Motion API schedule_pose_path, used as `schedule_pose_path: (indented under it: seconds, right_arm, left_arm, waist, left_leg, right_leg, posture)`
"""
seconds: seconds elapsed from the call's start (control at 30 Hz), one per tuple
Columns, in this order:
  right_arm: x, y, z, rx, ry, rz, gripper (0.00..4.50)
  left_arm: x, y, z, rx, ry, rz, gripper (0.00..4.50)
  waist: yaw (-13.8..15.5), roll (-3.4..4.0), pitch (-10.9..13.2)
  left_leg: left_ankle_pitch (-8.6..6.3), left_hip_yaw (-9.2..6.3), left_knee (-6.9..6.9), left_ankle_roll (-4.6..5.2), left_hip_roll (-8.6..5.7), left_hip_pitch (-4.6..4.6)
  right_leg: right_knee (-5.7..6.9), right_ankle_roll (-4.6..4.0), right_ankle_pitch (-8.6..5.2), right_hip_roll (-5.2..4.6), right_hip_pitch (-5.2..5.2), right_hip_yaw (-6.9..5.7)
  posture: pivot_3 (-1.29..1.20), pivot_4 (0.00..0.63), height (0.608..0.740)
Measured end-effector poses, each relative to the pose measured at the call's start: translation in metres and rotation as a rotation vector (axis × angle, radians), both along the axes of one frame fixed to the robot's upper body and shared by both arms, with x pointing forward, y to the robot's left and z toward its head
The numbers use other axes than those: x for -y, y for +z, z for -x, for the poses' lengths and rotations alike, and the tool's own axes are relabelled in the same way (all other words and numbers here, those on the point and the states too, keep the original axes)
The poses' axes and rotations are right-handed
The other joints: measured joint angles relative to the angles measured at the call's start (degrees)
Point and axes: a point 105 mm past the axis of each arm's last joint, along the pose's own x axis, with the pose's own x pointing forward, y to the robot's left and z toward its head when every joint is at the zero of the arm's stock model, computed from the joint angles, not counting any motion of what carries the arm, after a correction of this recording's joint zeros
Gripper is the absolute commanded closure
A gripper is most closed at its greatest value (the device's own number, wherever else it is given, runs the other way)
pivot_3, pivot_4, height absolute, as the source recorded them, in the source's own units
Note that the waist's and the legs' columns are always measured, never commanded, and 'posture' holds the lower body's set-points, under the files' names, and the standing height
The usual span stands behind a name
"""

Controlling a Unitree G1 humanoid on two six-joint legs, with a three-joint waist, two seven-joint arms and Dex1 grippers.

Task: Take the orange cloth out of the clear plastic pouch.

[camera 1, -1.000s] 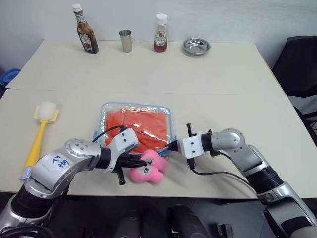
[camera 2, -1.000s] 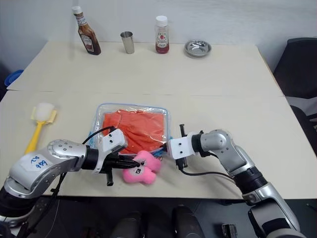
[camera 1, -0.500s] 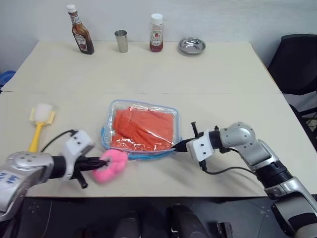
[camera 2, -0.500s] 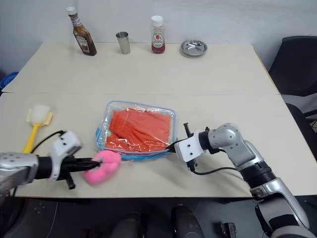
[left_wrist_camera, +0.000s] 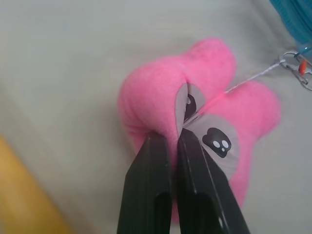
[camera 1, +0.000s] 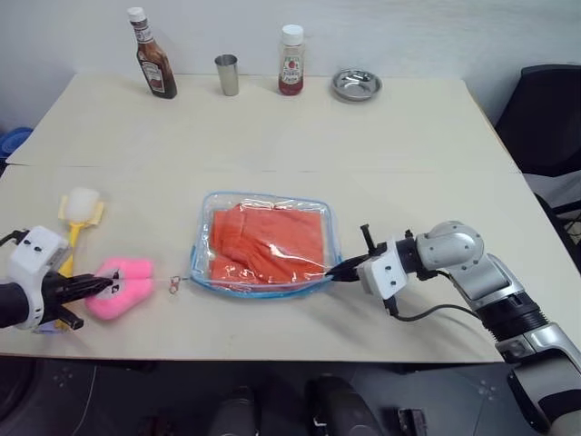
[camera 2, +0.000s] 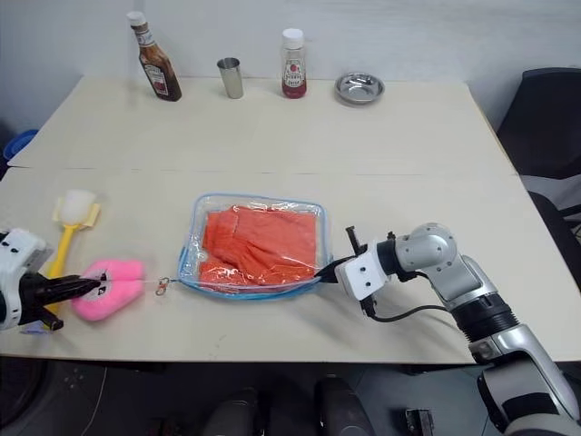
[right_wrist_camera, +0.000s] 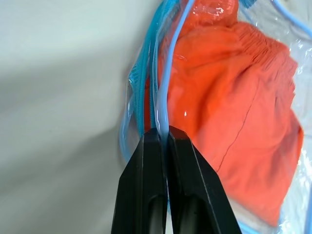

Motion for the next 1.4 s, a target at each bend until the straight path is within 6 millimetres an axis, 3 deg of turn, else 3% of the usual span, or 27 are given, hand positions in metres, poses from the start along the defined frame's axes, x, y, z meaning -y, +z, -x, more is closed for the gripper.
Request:
schedule_pose_path:
  seconds: [0.13, 0.3, 0.37, 0.5, 0.63, 0.83, 1.07, 1.2, 1.4]
  right_arm:
    - [0.001, -0.001, 0.003, -0.065, -0.031, -0.013, 2.76]
    - [0.017, 0.007, 0.013, -0.144, -0.12, -0.055, 0.97]
    - [0.021, 0.015, 0.018, -0.188, -0.157, -0.093, 0.38]
    - [0.032, 0.036, 0.04, -0.358, -0.227, -0.189, 0.38]
    - [0.028, 0.05, 0.054, -0.445, -0.237, -0.251, 0.38]
    - [0.02, 0.051, 0.067, -0.518, -0.234, -0.261, 0.38]
    - [0.019, 0.051, 0.066, -0.524, -0.271, -0.274, 0.38]
    - [0.016, 0.051, 0.067, -0.523, -0.278, -0.29, 0.3]
    - [0.012, 0.047, 0.073, -0.536, -0.293, -0.304, 0.3]
  left_arm:
    - [0.012, -0.004, -0.002, 0.007, -0.025, 0.021, 2.5]
    - [0.013, -0.001, 0.004, -0.001, -0.04, 0.059, 0.88]
    - [0.016, 0.003, 0.009, -0.006, -0.064, 0.113, 0.87]
    - [0.025, 0.039, 0.021, 0.043, -0.219, 0.192, 0.87]
    - [0.054, 0.064, 0.021, 0.112, -0.451, 0.04, 0.87]
    - [0.101, 0.035, -0.003, 0.208, -0.785, -0.331, 0.87]
    - [0.106, 0.012, -0.021, 0.262, -0.902, -0.497, 0.87]
    - [0.116, 0.013, -0.035, 0.356, -0.921, -0.531, 1.49]
    - [0.119, 0.005, -0.04, 0.388, -0.959, -0.528, 3.14]
  waist:
    - [-0.01, 0.0, 0.0]
    - [0.11, 0.0, 0.0]
    - [0.12, 0.0, 0.0]
    - [0.16, -0.01, 0.0]
    - [0.14, 0.0, 0.0]
    - [0.34, 0.06, 0.03]
    - [-0.02, 0.06, 0.03]
    - [0.43, 0.06, 0.03]
    - [1.12, 0.06, 0.03]
  left_leg:
    - [0.0, 0.0, -0.01, 0.0, 0.01, 0.01]
    - [-0.01, 0.0, -0.02, 0.01, 0.0, 0.0]
    - [-0.01, -0.01, -0.04, 0.01, 0.01, -0.01]
    - [-0.02, -0.1, -0.06, -0.01, 0.02, -0.03]
    - [-0.09, -0.1, -0.09, 0.11, 0.01, 0.04]
    - [-0.11, -0.07, -0.09, 0.14, -0.03, 0.01]
    - [-0.11, 0.03, -0.15, 0.17, 0.04, -0.05]
    - [-0.12, 0.02, -0.06, 0.18, 0.01, -0.07]
    - [-0.15, 0.04, 0.0, 0.23, 0.03, -0.11]
  right_leg:
    - [0.01, 0.0, 0.0, 0.01, 0.0, 0.0]
    - [-0.02, 0.0, 0.0, -0.02, 0.01, 0.0]
    - [-0.02, 0.0, 0.0, -0.01, 0.0, -0.02]
    - [-0.11, 0.0, 0.0, -0.01, 0.03, -0.09]
    - [-0.15, -0.01, 0.0, -0.02, 0.12, -0.07]
    - [-0.18, 0.0, 0.0, 0.0, 0.1, -0.03]
    - [-0.14, 0.0, 0.0, 0.09, -0.04, 0.04]
    - [-0.12, 0.0, 0.0, 0.07, -0.02, 0.03]
    - [-0.11, 0.0, 0.0, 0.07, -0.04, 0.04]
  posture:
    - [0.0, 0.15, 0.74]
    - [0.0, 0.15, 0.74]
    - [0.0, 0.15, 0.74]
    - [0.0, 0.15, 0.74]
    - [0.0, 0.15, 0.74]
    - [0.0, 0.15, 0.74]
    - [0.0, 0.15, 0.74]
    - [0.0, 0.15, 0.74]
    - [0.0, 0.15, 0.74]
